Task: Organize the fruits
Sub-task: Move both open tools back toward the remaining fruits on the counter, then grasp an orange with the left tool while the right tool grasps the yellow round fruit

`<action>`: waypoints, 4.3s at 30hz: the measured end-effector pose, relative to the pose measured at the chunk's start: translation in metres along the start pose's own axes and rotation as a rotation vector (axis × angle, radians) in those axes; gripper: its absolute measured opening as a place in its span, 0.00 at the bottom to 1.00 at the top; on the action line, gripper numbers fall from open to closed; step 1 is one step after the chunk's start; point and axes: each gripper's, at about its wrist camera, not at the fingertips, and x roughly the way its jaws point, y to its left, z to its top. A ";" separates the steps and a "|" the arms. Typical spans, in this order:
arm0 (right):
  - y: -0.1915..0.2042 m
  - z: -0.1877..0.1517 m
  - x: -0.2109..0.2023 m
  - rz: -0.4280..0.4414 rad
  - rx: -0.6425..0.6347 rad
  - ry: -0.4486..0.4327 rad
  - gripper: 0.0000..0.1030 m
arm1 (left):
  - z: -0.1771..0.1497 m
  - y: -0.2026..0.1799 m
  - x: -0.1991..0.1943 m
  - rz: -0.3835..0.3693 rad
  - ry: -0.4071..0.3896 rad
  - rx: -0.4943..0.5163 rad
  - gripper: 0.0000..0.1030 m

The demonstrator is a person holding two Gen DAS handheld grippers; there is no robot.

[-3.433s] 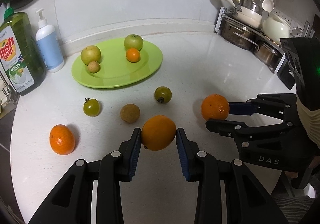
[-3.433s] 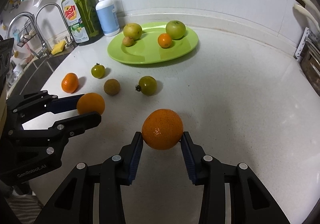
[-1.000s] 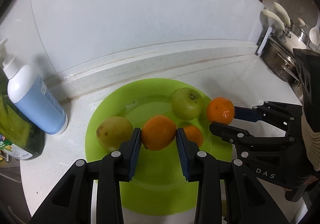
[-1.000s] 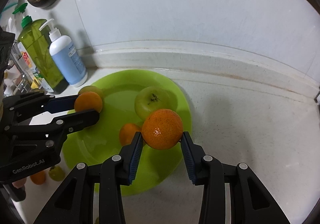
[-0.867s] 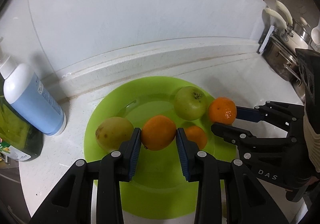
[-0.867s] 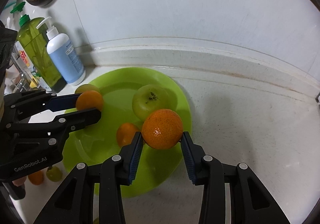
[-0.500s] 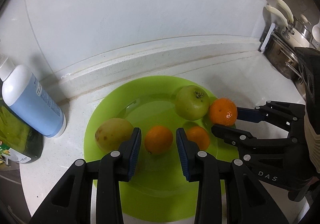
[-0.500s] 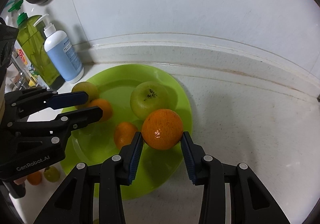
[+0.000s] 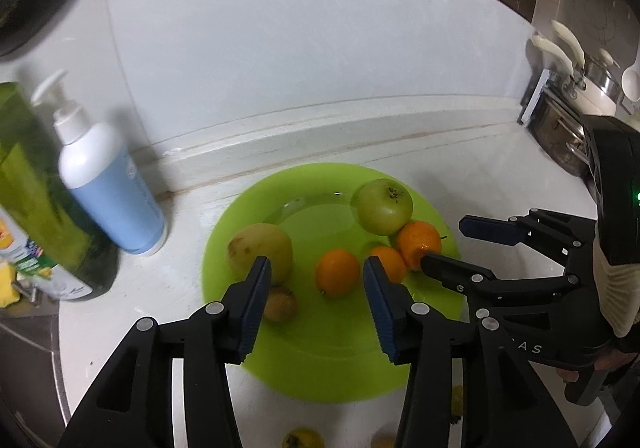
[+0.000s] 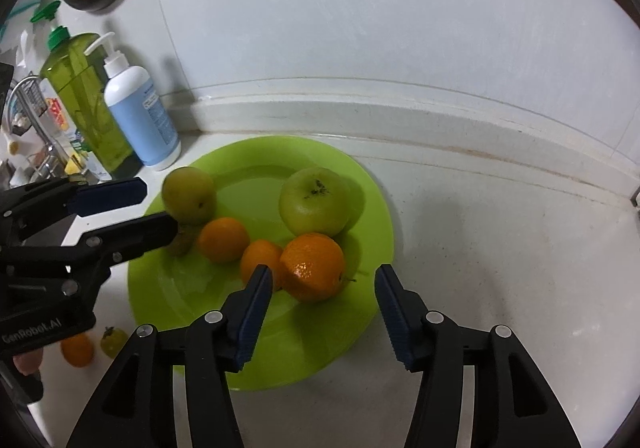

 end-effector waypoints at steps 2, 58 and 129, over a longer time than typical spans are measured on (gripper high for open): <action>0.003 -0.002 -0.008 0.002 -0.002 -0.017 0.53 | -0.003 0.001 -0.009 0.001 -0.015 -0.006 0.48; 0.135 -0.118 -0.103 -0.054 -0.025 -0.095 0.53 | -0.175 0.040 -0.136 0.147 -0.090 -0.120 0.69; 0.114 -0.080 -0.059 0.039 0.011 -0.017 0.30 | -0.128 0.041 -0.089 -0.035 -0.031 -0.110 0.40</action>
